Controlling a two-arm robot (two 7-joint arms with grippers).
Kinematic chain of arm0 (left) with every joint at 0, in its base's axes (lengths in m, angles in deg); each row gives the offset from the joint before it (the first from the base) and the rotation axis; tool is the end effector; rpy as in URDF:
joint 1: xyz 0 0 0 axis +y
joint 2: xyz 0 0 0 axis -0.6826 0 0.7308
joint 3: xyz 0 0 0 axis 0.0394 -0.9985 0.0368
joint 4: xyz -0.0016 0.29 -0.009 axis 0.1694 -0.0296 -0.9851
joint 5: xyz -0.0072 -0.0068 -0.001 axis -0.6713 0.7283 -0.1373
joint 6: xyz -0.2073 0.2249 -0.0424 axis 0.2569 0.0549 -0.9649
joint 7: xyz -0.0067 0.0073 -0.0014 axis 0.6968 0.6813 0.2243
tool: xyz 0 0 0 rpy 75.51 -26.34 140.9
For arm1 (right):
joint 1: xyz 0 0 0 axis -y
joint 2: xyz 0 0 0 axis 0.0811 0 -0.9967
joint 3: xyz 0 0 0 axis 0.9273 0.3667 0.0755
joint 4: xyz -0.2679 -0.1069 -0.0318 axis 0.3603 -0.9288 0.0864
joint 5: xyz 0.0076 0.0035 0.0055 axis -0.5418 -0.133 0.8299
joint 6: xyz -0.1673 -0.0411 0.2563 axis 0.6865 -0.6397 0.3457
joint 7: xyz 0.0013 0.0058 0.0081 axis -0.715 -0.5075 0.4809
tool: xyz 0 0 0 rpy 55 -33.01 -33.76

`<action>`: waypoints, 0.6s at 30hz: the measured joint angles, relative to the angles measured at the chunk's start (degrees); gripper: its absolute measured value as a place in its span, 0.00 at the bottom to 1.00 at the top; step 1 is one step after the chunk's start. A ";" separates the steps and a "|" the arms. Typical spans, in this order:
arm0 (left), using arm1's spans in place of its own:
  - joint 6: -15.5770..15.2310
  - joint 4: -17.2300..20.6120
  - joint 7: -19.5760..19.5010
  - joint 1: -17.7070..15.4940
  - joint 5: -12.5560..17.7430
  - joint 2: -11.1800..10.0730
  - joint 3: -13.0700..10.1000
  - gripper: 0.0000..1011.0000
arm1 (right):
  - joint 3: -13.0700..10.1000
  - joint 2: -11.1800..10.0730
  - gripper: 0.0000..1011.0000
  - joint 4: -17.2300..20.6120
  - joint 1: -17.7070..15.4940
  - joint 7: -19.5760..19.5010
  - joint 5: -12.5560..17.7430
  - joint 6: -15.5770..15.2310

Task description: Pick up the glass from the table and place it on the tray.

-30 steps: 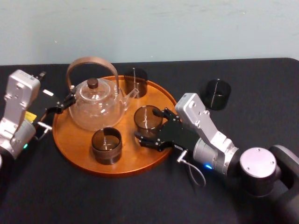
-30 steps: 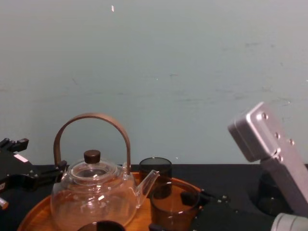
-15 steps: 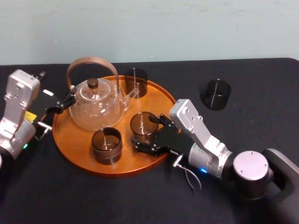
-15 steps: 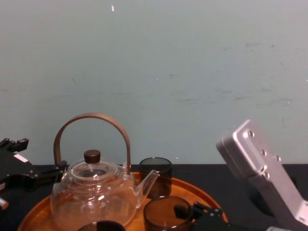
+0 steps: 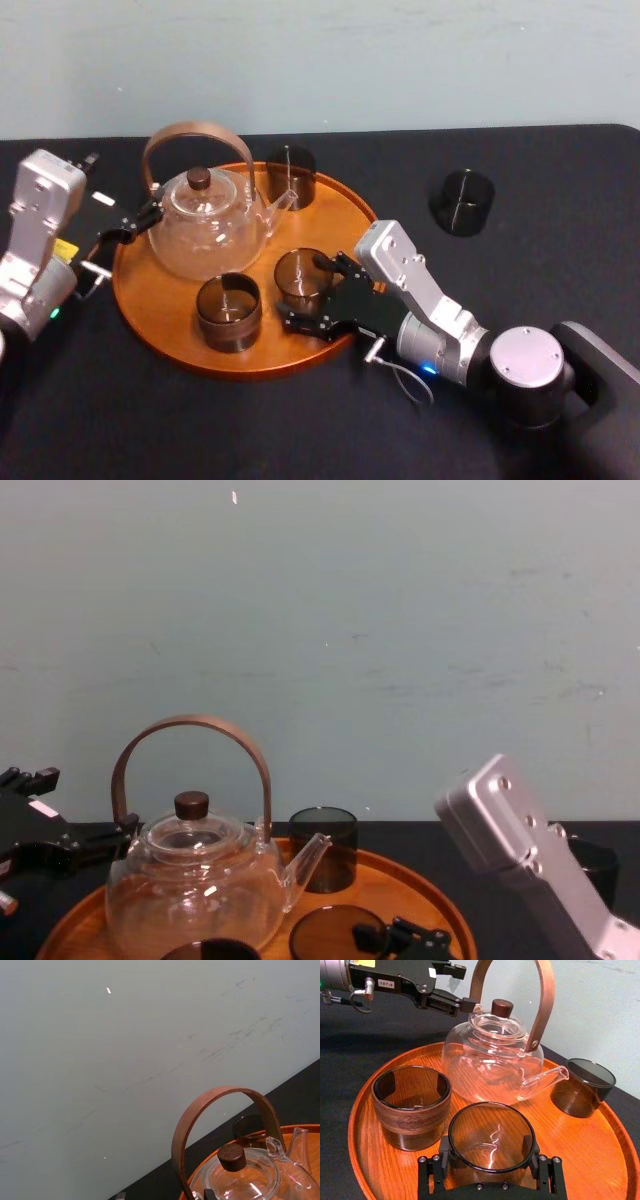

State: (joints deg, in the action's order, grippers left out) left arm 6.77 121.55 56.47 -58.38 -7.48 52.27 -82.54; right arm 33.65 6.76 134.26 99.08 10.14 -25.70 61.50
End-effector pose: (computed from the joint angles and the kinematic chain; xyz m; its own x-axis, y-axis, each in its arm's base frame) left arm 0.3580 0.0826 -0.3022 0.2924 0.8803 0.3736 -0.9552 0.2874 0.0703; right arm 0.3613 0.0539 -0.3411 0.7796 -0.5981 0.1860 0.6262 0.7396 -0.2466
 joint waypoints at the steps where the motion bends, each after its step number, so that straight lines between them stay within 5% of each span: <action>1: 0.00 0.00 0.00 0.00 0.00 0.00 0.00 1.00 | 0.04 0.06 0.91 -0.13 0.04 0.03 0.00 0.06; 18: 0.00 0.00 0.00 0.00 0.00 0.00 0.00 1.00 | 0.88 0.53 0.91 -0.75 0.32 0.40 -0.35 0.36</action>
State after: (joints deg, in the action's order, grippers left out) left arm 6.77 121.55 56.47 -58.38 -7.48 52.27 -82.53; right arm 34.53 7.29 133.51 99.40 10.53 -26.05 61.86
